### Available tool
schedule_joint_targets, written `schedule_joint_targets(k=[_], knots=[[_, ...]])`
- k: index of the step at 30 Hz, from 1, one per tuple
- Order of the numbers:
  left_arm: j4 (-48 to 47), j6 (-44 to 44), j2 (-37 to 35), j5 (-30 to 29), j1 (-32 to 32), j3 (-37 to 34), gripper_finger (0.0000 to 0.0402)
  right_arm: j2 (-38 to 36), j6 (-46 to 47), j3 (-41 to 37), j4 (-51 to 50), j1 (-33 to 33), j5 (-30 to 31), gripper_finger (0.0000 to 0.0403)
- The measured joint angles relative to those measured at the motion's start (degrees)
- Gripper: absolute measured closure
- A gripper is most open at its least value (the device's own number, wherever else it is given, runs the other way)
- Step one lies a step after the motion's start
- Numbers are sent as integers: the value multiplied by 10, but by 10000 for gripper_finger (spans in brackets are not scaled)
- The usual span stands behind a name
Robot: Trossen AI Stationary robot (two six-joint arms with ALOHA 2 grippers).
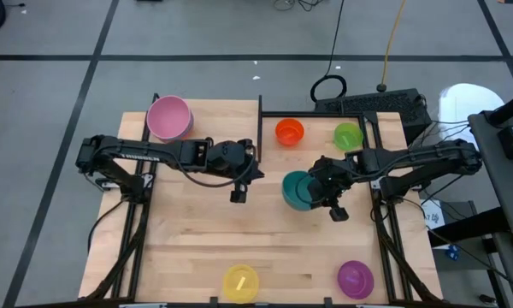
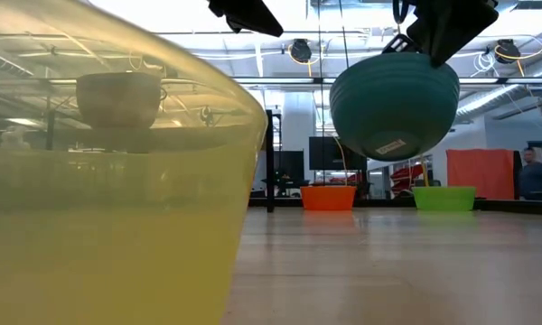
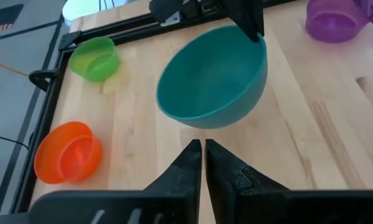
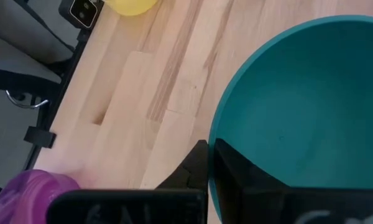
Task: Place and stack bowls onto a shelf
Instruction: Stack the green bowl on top of the pink bowl on the shelf
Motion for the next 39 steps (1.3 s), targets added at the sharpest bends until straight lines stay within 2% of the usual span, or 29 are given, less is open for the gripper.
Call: schedule_joint_targets(k=[4, 8, 12, 16, 25, 39], knots=[[5, 4, 0, 0, 0, 0, 357, 0, -12, 0, 0, 0, 0, 402], [49, 3, 0, 2, 0, 0, 336, 0, -14, 0, 9, 0, 0, 402], [95, 23, 0, 31, 0, 0, 320, 0, -33, 11, 12, 0, 2, 403], [96, 89, 1, 47, 0, 0, 325, 0, -74, 55, -13, 0, 28, 403], [120, 201, 1, 95, 0, 0, 342, 0, -142, 121, -126, 0, 28, 403], [168, 308, 64, 96, -3, 0, 350, 63, -179, 167, -210, 0, -5, 403]])
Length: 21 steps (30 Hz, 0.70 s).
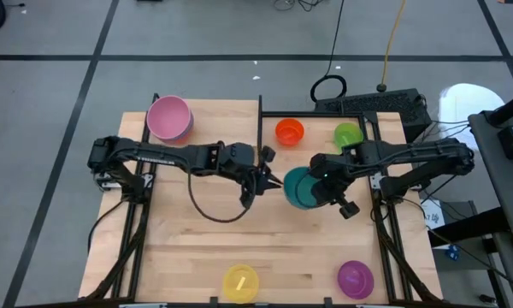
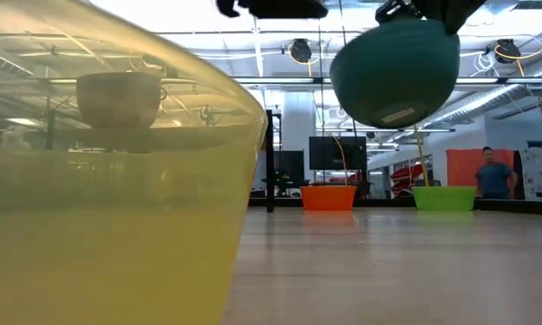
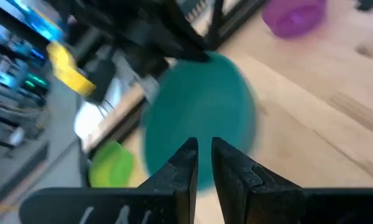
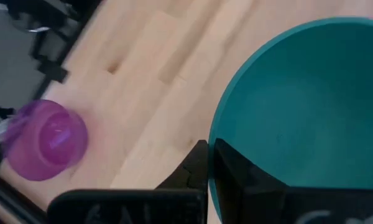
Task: Place and stack bowls onto a shelf
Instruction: Stack the green bowl on top of the pink bowl on the shelf
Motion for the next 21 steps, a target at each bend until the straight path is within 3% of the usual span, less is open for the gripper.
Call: schedule_joint_targets(k=[13, 18, 21], knots=[[3, 8, 21, -6, -11, 0, 351, 20, -10, 25, -36, 0, -16, 403], [2, 3, 21, -6, -14, 0, 390, 20, -9, 25, -37, 0, -15, 403], [3, -41, 21, -6, -15, 0, 392, 20, -9, 25, -37, 0, -15, 403]])
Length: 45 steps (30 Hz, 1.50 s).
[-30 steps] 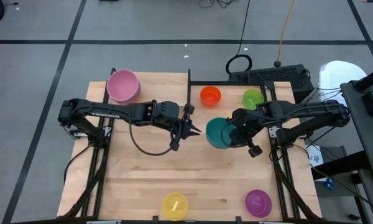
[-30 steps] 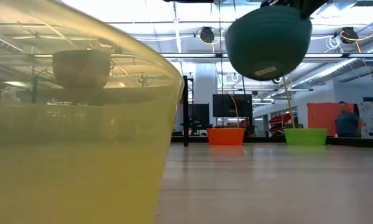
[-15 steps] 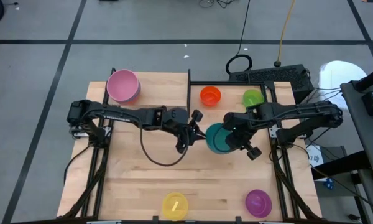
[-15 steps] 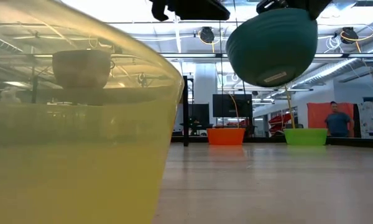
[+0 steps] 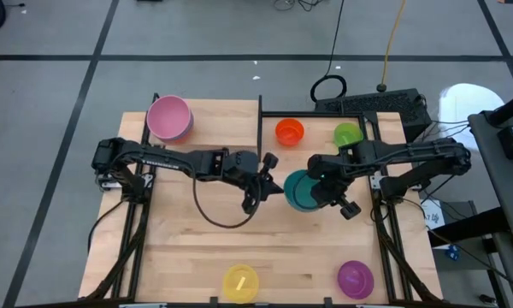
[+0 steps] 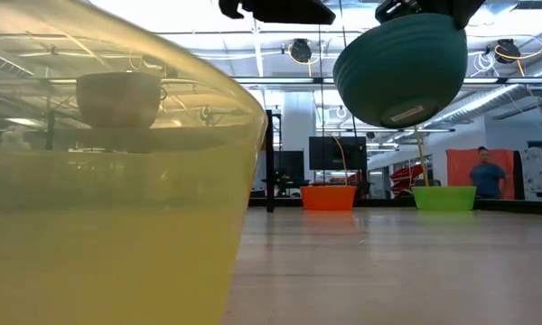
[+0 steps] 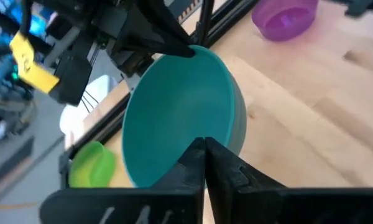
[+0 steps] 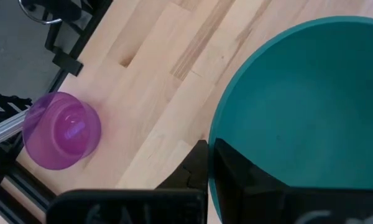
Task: Place and stack bowls onto a shelf
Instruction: Stack the green bowl on top of the pink bowl on the shelf
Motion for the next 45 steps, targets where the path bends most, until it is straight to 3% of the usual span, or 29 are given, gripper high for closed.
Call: schedule_joint_targets(k=[6, 12, 20, 37, 45], knots=[[-1, -61, 0, 0, 0, 0, 358, 0, 0, 0, 1, 0, 0, 403], [-23, -30, 10, 0, 0, 1, 330, 0, -3, 0, 6, 0, 0, 403], [-5, 124, 34, -26, -13, 2, 342, 0, -4, 0, 15, 0, 0, 403], [-12, 159, 38, -29, -16, 1, 350, 0, -14, 0, 40, 0, -18, 403], [-30, 162, 38, 21, -16, 1, 350, 0, -33, 0, 59, 0, -33, 403]])
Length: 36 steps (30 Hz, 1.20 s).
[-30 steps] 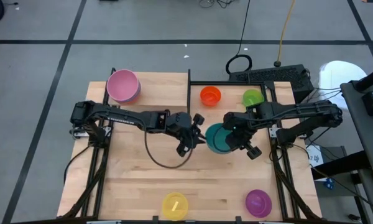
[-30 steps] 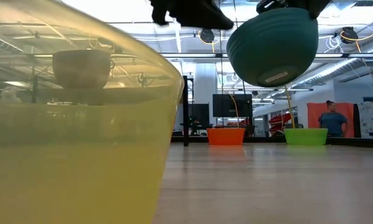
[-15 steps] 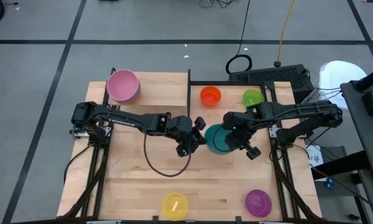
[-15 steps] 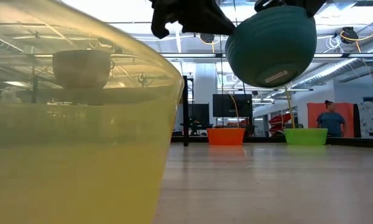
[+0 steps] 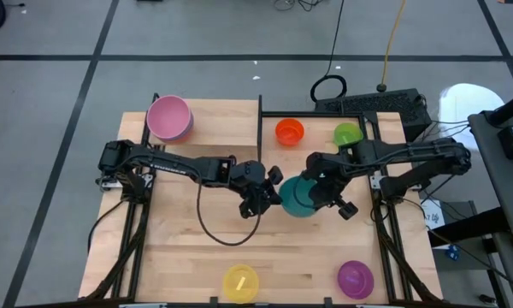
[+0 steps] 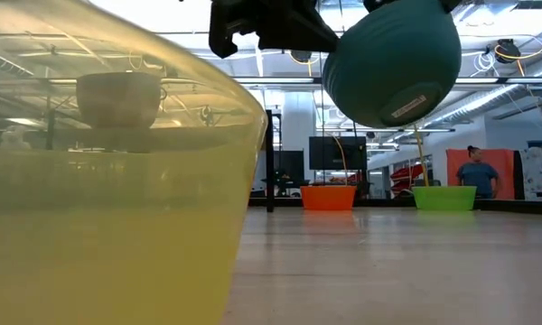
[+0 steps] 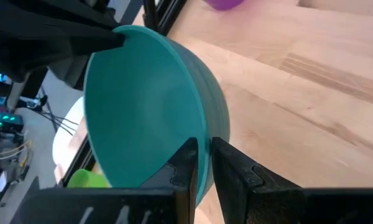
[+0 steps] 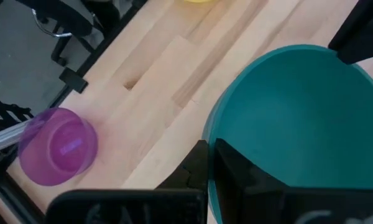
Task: Place and stack bowls onto a shelf
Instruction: Stack the green bowl on top of the pink bowl on the shelf
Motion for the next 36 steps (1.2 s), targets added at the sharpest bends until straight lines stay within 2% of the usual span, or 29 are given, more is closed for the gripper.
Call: schedule_joint_targets(k=[7, 12, 17, 22, 28, 36], knots=[[-10, -9, 2, 35, 0, 0, 350, 0, -17, 0, 13, 0, 0, 403], [6, -10, 30, 40, -2, 0, 350, 0, -17, 0, 21, 0, 0, 403], [31, -8, 61, 21, -6, 0, 350, 0, -17, 0, 22, 0, 2, 403], [57, -9, 63, -6, -12, -1, 351, -1, -8, 0, 20, 0, -3, 403], [22, -54, 64, 4, -16, 18, 391, -1, -9, 1, 32, -1, -2, 402], [17, -87, 64, 7, -16, 25, 394, -1, 87, 1, 120, 0, 9, 401]])
